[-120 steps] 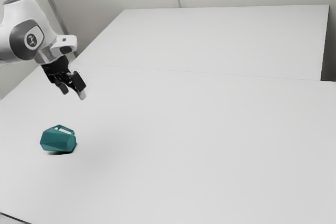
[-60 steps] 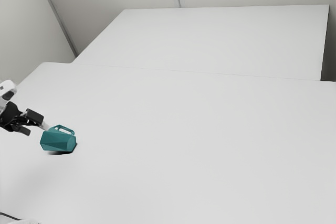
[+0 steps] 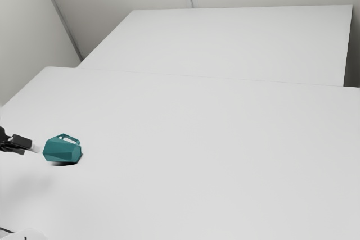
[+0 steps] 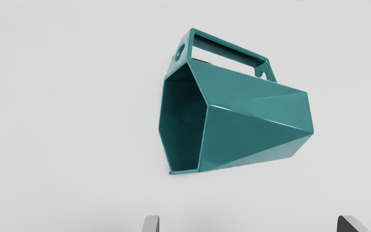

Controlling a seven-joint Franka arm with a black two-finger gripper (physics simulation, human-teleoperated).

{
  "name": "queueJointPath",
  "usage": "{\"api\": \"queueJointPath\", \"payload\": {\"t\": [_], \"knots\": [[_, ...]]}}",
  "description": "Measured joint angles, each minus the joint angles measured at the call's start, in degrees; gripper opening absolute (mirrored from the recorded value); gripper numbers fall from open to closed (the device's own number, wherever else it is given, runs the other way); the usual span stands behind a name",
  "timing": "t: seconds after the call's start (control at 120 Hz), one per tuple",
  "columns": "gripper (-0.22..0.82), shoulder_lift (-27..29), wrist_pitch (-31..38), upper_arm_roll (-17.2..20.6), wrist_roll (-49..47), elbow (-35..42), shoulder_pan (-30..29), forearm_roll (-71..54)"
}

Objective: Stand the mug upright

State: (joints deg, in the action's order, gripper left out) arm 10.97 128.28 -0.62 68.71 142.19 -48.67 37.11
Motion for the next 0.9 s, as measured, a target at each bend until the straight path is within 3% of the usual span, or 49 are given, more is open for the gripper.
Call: {"api": "queueJointPath", "payload": {"t": [0.233, 0.467, 0.9], "knots": [[0.6, -6.9, 0.7, 0.1, 8.7, -3.7, -0.8, 2.3], [0.6, -7.4, 2.0, 1.8, 14.5, -3.1, -0.7, 4.6], [0.45, -7.3, 4.6, 3.6, 20.5, -0.8, -1.0, 8.2]]}}
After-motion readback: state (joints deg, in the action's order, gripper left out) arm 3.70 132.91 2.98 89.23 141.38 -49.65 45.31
